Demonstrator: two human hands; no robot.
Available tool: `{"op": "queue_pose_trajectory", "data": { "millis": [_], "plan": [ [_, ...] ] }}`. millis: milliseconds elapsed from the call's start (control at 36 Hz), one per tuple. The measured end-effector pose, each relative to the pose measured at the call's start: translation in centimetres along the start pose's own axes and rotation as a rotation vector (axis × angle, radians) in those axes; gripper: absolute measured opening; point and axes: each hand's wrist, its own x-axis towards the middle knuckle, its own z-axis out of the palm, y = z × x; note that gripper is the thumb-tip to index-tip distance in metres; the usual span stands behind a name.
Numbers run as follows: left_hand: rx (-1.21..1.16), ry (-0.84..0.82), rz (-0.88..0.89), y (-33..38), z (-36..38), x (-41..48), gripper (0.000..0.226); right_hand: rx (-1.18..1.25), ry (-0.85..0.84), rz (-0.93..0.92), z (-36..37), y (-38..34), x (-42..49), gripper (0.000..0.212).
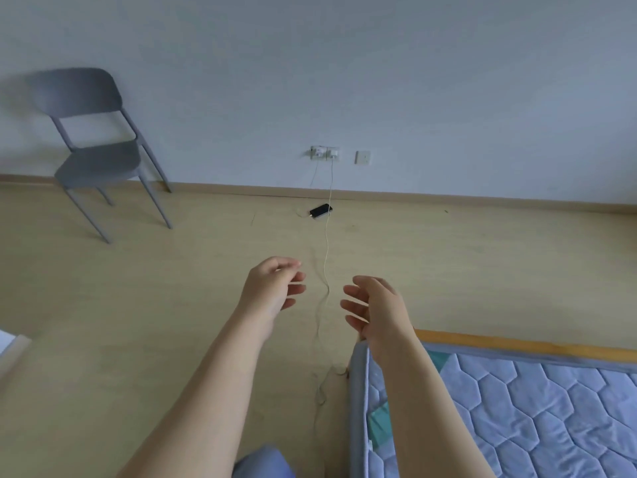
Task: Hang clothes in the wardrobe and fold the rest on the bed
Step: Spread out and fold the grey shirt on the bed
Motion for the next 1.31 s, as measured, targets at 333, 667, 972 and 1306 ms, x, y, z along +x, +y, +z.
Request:
{"op": "queue_pose_trajectory", "data": {
  "millis": [333, 667, 972, 1306],
  "plan": [
    [0.050, -0.104, 0.015, 6.6, 1.1, 19.8, 0.012, 0.016, 0.099, -0.067, 7.4, -8.5, 16.4, 0.009],
    [0.115, -0.297, 0.030, 16.3, 6.0, 36.5, 0.011, 0.134, 0.305, -0.083, 11.9, -17.7, 28.7, 0.010],
    [0.157, -0.407, -0.029, 18.5, 12.7, 43.7, 0.018, 0.221, 0.420, -0.043, 9.7, -21.8, 36.1, 0.010],
    [0.345, -0.652, 0.120, 21.0, 33.2, 47.7, 0.013, 0.394, 0.603, -0.116, -4.9, -29.5, 43.2, 0.010]
  ]
}}
